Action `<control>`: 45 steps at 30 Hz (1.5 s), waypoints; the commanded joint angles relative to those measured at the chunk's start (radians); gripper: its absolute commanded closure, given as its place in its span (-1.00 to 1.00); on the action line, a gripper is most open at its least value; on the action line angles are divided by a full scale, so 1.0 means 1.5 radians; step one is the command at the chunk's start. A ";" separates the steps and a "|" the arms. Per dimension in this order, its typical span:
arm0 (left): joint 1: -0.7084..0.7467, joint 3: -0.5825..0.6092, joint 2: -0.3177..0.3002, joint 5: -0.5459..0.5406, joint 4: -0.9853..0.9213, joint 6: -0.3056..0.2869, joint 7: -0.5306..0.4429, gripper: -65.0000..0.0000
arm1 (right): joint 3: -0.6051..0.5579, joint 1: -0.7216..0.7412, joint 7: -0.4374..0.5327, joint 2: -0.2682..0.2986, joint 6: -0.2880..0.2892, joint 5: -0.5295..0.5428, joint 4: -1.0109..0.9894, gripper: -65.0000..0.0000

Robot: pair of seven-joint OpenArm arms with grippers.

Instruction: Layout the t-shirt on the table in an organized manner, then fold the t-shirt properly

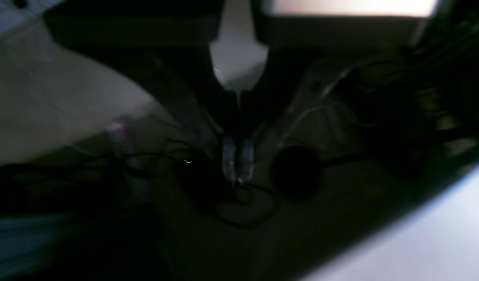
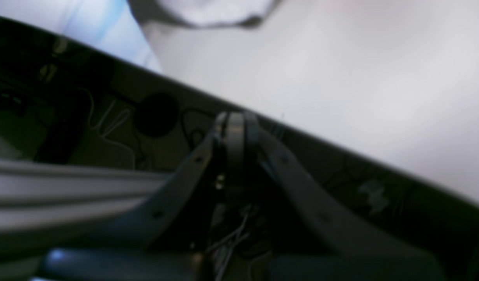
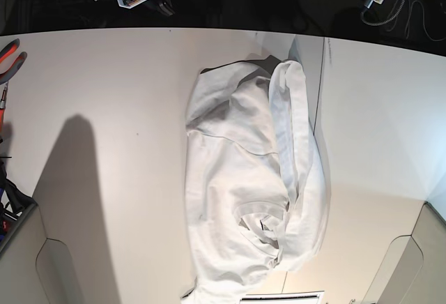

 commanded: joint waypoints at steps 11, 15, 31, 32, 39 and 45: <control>-0.100 -0.072 -0.011 -0.060 0.042 -0.022 -0.007 1.00 | 0.001 0.188 0.014 -0.077 0.004 0.002 0.029 1.00; -0.142 -0.072 -0.011 -0.074 0.042 -0.092 0.009 1.00 | 0.001 0.251 -0.008 -0.119 0.004 -0.021 0.029 1.00; -0.227 -0.072 -0.011 -0.112 0.042 -0.112 0.026 0.82 | 0.000 0.433 -0.096 -0.249 0.006 -0.149 -0.086 0.02; -0.228 -0.072 -0.011 -0.114 0.042 -0.112 0.026 0.68 | 0.001 0.450 -0.096 -0.257 0.006 -0.150 -0.116 0.02; -0.229 -0.072 -0.011 -0.141 0.042 -0.112 0.029 0.55 | 0.000 0.615 -0.098 -0.320 0.006 -0.149 -0.372 0.03; -0.232 -0.072 -0.007 -0.141 0.042 -0.112 0.032 0.55 | -0.057 0.743 -0.115 -0.320 0.011 -0.154 -0.529 0.03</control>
